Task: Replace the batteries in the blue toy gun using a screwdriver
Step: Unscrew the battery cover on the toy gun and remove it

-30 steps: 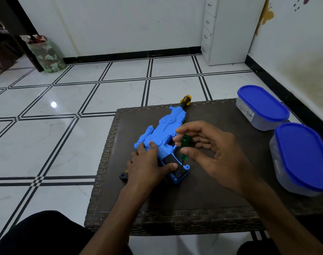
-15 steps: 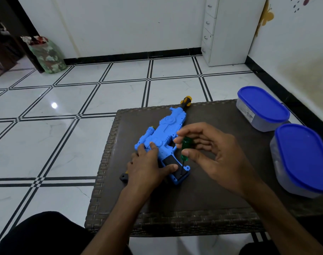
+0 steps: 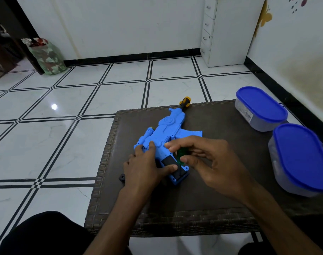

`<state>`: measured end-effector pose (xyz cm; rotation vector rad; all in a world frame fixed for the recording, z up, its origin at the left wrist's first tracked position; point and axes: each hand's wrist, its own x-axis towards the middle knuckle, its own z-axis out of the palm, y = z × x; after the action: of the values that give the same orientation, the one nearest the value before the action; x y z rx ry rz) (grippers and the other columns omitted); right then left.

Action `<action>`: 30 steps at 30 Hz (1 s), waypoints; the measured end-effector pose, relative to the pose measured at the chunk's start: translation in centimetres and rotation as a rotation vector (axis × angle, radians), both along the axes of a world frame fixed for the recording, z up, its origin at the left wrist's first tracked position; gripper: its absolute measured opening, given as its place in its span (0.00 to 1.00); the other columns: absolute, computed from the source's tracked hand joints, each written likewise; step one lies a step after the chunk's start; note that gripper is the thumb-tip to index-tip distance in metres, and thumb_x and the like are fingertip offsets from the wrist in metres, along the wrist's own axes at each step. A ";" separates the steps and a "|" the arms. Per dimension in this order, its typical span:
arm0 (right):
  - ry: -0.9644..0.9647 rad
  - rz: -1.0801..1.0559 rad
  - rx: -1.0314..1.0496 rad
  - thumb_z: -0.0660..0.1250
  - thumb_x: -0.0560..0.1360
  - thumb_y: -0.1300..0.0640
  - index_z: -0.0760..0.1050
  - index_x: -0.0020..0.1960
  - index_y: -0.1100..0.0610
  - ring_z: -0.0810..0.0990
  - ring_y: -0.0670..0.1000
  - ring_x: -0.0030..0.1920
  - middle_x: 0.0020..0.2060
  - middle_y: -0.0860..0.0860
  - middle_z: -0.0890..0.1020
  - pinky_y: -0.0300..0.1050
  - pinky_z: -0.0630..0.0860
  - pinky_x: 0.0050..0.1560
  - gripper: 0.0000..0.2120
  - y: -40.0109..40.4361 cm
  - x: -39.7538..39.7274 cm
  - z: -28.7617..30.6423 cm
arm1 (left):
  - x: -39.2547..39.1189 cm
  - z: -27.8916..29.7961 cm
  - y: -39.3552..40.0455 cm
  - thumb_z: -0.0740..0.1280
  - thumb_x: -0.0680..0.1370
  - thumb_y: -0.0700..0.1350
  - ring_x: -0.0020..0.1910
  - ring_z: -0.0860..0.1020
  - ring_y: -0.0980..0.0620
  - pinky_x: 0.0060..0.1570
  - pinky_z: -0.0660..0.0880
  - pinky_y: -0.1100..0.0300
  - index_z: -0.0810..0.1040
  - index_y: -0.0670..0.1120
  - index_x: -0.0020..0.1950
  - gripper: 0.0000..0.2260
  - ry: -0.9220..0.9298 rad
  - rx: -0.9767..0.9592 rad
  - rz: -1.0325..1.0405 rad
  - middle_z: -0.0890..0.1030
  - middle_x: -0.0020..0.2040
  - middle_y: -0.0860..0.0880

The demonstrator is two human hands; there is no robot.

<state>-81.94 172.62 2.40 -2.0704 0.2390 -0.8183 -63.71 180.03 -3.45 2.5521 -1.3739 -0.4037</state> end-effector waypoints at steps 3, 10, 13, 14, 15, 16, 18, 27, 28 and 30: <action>-0.010 -0.011 -0.018 0.67 0.74 0.73 0.81 0.56 0.57 0.80 0.48 0.62 0.57 0.49 0.83 0.45 0.80 0.58 0.16 0.1 -0.1 -0.1 | -0.2 0.4 -0.1 0.64 0.64 0.74 0.69 0.69 0.41 0.63 0.71 0.46 0.53 0.54 0.78 0.49 0.015 0.034 0.023 0.65 0.73 0.41; -0.064 -0.091 -0.071 0.75 0.71 0.59 0.83 0.52 0.56 0.81 0.47 0.52 0.49 0.50 0.81 0.40 0.76 0.54 0.10 1.1 0.6 -0.5 | 0.0 1.4 -0.2 0.47 0.51 0.74 0.66 0.72 0.39 0.59 0.73 0.47 0.55 0.51 0.78 0.57 0.017 0.088 -0.001 0.69 0.73 0.43; -0.103 -0.103 -0.064 0.75 0.72 0.64 0.83 0.50 0.59 0.81 0.47 0.48 0.45 0.48 0.83 0.43 0.78 0.51 0.07 1.1 0.9 -0.7 | -0.1 1.5 0.0 0.50 0.51 0.78 0.64 0.73 0.40 0.60 0.72 0.44 0.56 0.51 0.76 0.57 0.038 0.035 0.044 0.73 0.69 0.42; -0.102 -0.110 -0.055 0.75 0.72 0.65 0.83 0.50 0.59 0.82 0.48 0.48 0.45 0.48 0.83 0.45 0.79 0.51 0.07 1.0 0.9 -0.7 | -0.2 1.4 0.1 0.51 0.51 0.79 0.66 0.72 0.40 0.61 0.71 0.43 0.55 0.51 0.77 0.58 0.046 0.017 0.061 0.72 0.70 0.42; -0.095 -0.116 -0.040 0.74 0.73 0.66 0.83 0.50 0.59 0.82 0.49 0.48 0.45 0.48 0.83 0.46 0.79 0.50 0.07 0.8 0.8 -0.8 | -0.4 1.3 0.3 0.52 0.51 0.79 0.67 0.70 0.39 0.62 0.70 0.42 0.54 0.51 0.78 0.59 0.051 0.002 0.075 0.70 0.70 0.41; -0.089 -0.124 -0.022 0.73 0.74 0.66 0.82 0.51 0.59 0.83 0.49 0.49 0.46 0.48 0.84 0.47 0.80 0.51 0.08 0.8 0.6 -0.9 | -0.5 1.3 0.4 0.54 0.53 0.80 0.68 0.69 0.39 0.63 0.69 0.41 0.52 0.51 0.78 0.59 0.050 -0.011 0.085 0.69 0.71 0.40; -0.093 -0.136 0.022 0.71 0.75 0.67 0.81 0.55 0.58 0.84 0.47 0.52 0.48 0.48 0.84 0.41 0.80 0.53 0.10 0.8 0.3 -1.0 | -0.9 1.4 0.5 0.62 0.60 0.78 0.69 0.67 0.38 0.65 0.68 0.42 0.49 0.52 0.79 0.56 0.039 -0.015 0.098 0.67 0.72 0.38; -0.119 -0.194 0.012 0.71 0.75 0.63 0.82 0.58 0.57 0.82 0.48 0.58 0.55 0.48 0.83 0.39 0.79 0.55 0.12 0.7 -1.0 -1.5 | -1.0 1.4 0.2 0.68 0.63 0.74 0.71 0.66 0.38 0.66 0.67 0.41 0.43 0.51 0.80 0.56 0.048 0.003 0.096 0.60 0.75 0.38; -0.128 -0.217 -0.004 0.73 0.74 0.60 0.83 0.57 0.56 0.82 0.49 0.56 0.54 0.49 0.81 0.39 0.79 0.54 0.12 0.8 -0.9 -1.5 | -1.0 1.4 0.2 0.68 0.63 0.74 0.71 0.66 0.38 0.66 0.67 0.41 0.43 0.51 0.80 0.56 0.048 0.001 0.094 0.60 0.76 0.38; -0.155 -0.280 -0.037 0.75 0.72 0.58 0.84 0.54 0.55 0.81 0.49 0.51 0.50 0.49 0.79 0.39 0.79 0.52 0.10 0.7 -0.7 -1.5 | -1.2 1.6 0.3 0.68 0.62 0.74 0.71 0.65 0.38 0.67 0.66 0.41 0.42 0.52 0.79 0.57 0.044 -0.004 0.095 0.59 0.76 0.38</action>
<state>-82.59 173.36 0.89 -2.0220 0.4376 -1.1539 -64.86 180.31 -1.86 2.5771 -1.2312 -0.4371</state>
